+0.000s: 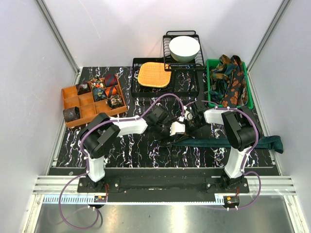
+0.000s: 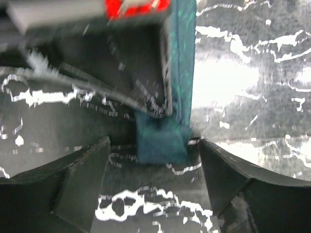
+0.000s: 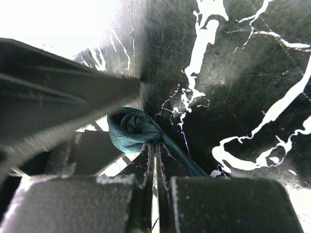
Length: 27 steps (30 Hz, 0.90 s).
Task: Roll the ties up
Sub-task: Roll the tie at the center of the board.
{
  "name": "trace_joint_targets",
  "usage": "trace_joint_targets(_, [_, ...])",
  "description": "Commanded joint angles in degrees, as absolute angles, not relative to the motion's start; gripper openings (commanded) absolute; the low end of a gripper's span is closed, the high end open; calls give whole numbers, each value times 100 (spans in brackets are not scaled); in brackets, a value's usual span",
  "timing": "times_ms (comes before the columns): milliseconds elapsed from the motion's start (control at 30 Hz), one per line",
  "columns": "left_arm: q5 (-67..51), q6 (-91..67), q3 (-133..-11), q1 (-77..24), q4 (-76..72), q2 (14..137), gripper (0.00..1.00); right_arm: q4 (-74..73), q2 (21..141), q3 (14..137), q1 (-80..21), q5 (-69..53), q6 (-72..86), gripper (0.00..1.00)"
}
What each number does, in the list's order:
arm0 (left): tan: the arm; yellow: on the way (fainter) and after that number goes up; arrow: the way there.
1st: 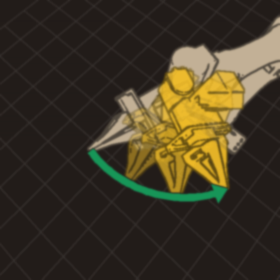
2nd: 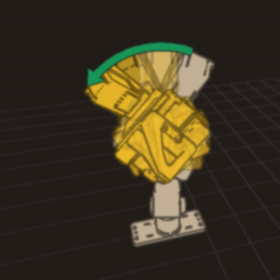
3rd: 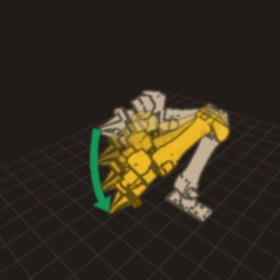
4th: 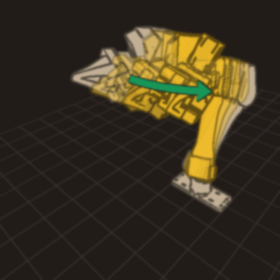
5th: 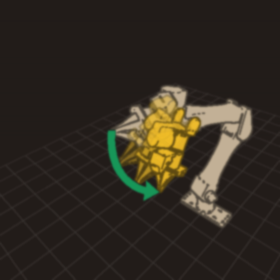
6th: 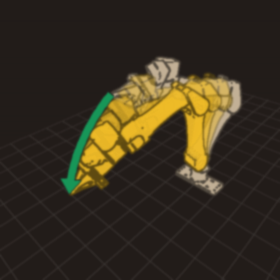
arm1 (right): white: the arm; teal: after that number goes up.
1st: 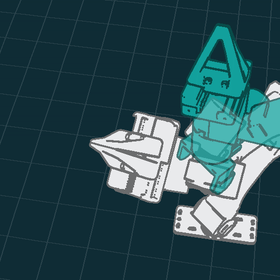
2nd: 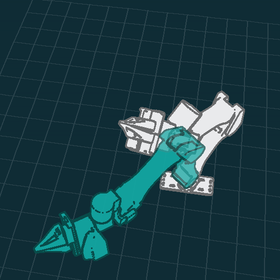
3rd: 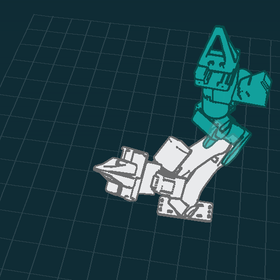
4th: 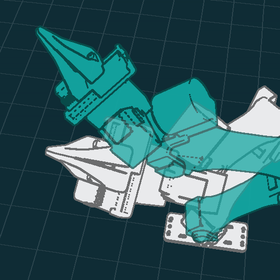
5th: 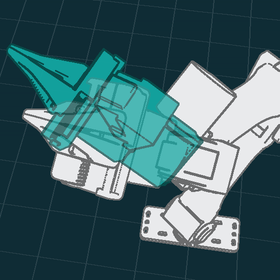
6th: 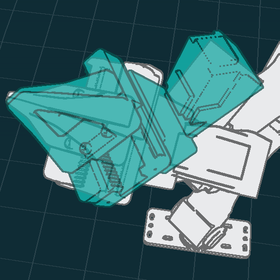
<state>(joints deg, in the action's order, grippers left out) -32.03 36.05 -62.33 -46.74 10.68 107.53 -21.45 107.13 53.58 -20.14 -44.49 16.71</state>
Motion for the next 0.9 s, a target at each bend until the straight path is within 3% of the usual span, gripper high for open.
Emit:
trace_joint_targets(0, [-2936,3595,-6310,-4790,976,11021,76,-2285,10793,5370,-2039,-4043,1459,0])
trace_joint_targets(100, [-2857,3630,-6363,-4834,975,11100,69,-2294,10732,5370,-2039,-4122,1468,0])
trace_joint_targets(267, [-2690,3831,-6346,-4860,1212,11162,43,-2276,10626,5353,-2048,-4350,1494,0])
trace_joint_targets(567, [-2382,4096,-6082,-4860,1625,10863,9,-2434,10468,5457,-2039,-4597,1529,0])
trace_joint_targets(667, [-2329,4131,-6064,-4852,1696,10854,4,-2688,10372,5633,-1978,-4588,1363,11])
trace_joint_targets(800, [-2268,4148,-6135,-4860,1793,10960,0,-3189,10108,5914,-1679,-4597,1091,34])
trace_joint_targets(867, [-2268,4166,-6152,-4860,1802,10977,0,-3506,10029,6038,-1381,-4562,872,38])
